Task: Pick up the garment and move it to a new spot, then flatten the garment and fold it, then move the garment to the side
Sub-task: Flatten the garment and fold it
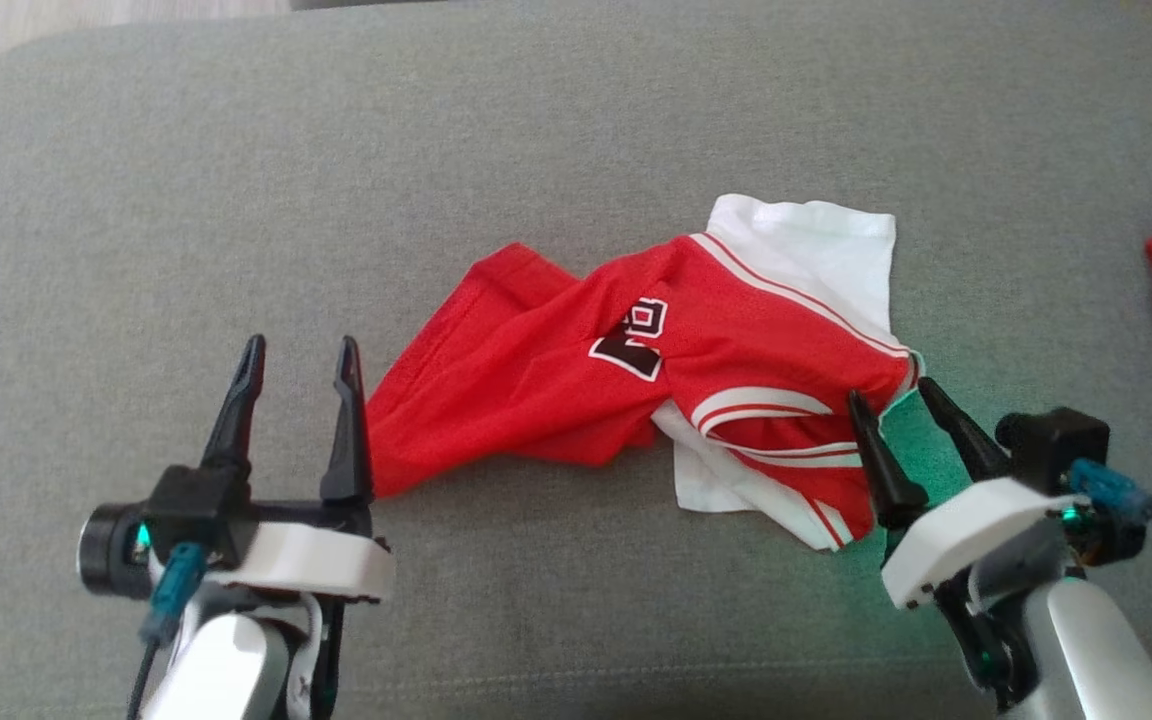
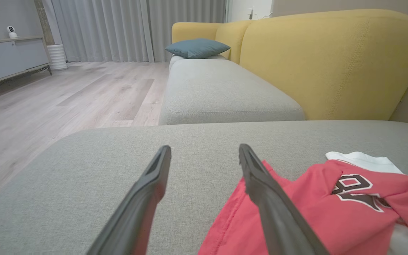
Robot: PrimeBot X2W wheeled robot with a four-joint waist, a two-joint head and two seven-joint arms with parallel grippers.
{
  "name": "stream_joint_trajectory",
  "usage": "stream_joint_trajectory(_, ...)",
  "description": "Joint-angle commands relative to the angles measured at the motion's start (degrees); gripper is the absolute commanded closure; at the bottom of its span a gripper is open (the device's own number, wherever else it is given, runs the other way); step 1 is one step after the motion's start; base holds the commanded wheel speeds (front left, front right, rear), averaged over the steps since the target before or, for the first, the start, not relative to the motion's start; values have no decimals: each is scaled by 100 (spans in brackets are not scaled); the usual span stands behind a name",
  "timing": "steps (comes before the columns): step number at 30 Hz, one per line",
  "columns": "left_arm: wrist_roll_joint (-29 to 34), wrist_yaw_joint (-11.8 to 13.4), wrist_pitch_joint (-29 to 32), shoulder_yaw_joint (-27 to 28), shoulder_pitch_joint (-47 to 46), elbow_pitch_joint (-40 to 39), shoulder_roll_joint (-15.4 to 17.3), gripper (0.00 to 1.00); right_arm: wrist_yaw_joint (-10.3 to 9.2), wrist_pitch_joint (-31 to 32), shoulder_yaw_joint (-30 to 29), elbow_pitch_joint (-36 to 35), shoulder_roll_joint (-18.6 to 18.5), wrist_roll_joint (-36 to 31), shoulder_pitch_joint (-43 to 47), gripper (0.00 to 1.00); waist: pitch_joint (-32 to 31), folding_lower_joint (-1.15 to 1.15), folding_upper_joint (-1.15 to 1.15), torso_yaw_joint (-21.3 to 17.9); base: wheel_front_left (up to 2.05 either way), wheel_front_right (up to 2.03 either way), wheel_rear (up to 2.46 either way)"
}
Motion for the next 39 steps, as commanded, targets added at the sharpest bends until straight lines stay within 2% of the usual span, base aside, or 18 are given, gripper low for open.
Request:
stream_joint_trajectory(1, 80, -30, -70, 197, -257, -129, 38, 0, 22, 26, 137, -84, -31, 109, -193, 0, 36, 0, 0, 30, 0, 0, 0)
stream_joint_trajectory(4, 109, -71, -70, 211, -282, -100, -11, 0, 22, 53, 252, 131, -5, 419, -357, 0, 66, 0, 0, 57, 0, 0, 0)
stream_joint_trajectory(5, 119, -81, -70, 219, -285, -92, -24, 0, 22, 62, 280, 173, -10, 513, -393, 29, 73, 0, 0, 62, 0, 0, 0)
stream_joint_trajectory(6, 129, -90, -70, 227, -287, -87, -38, 0, 22, 55, 322, 189, -29, 611, -423, 78, 78, 0, 0, 66, 0, 0, 0)
stream_joint_trajectory(7, 139, -99, -70, 236, -287, -83, -50, 0, 22, 45, 338, 192, -33, 755, -437, 100, 81, 0, 0, 69, 0, 0, 0)
stream_joint_trajectory(12, 193, -144, -70, 300, -283, -78, -90, 0, 22, -163, 233, -21, -219, 1057, -396, 100, 81, 0, 0, 54, 0, 0, 0)
stream_joint_trajectory(16, 236, -175, -70, 345, -254, -74, -124, 0, 22, -163, -8, -252, -436, 1004, -182, 100, 51, 0, 0, 18, 0, 0, 0)
stream_joint_trajectory(25, 308, -269, -70, 405, -225, -42, -183, 0, 22, 677, -580, -318, -943, 393, 584, 100, 45, 0, 0, -42, 0, 0, 0)
stream_joint_trajectory(30, 326, -300, -70, 437, -222, 1, -197, 0, 22, 794, -721, -299, -949, 154, 809, 100, 38, 0, 0, -55, 0, 0, 0)
stream_joint_trajectory(35, 332, -326, -70, 464, -182, 69, -197, 0, 22, 678, -848, -349, -769, -94, 850, 100, -4, 0, 0, -99, 0, 0, 0)
stream_joint_trajectory(36, 332, -334, -70, 462, -178, 89, -199, 0, 22, 574, -899, -363, -714, -135, 837, 27, -20, 0, 0, -103, 0, 0, 0)
stream_joint_trajectory(37, 331, -341, -70, 459, -173, 107, -202, 0, 22, 434, -951, -403, -652, -178, 818, 0, -38, 0, 0, -104, 0, 0, 0)
stream_joint_trajectory(39, 331, -352, -70, 454, -162, 135, -206, 0, 22, 55, -1064, -561, -517, -267, 783, 0, -71, 0, 0, -104, 0, 0, 0)
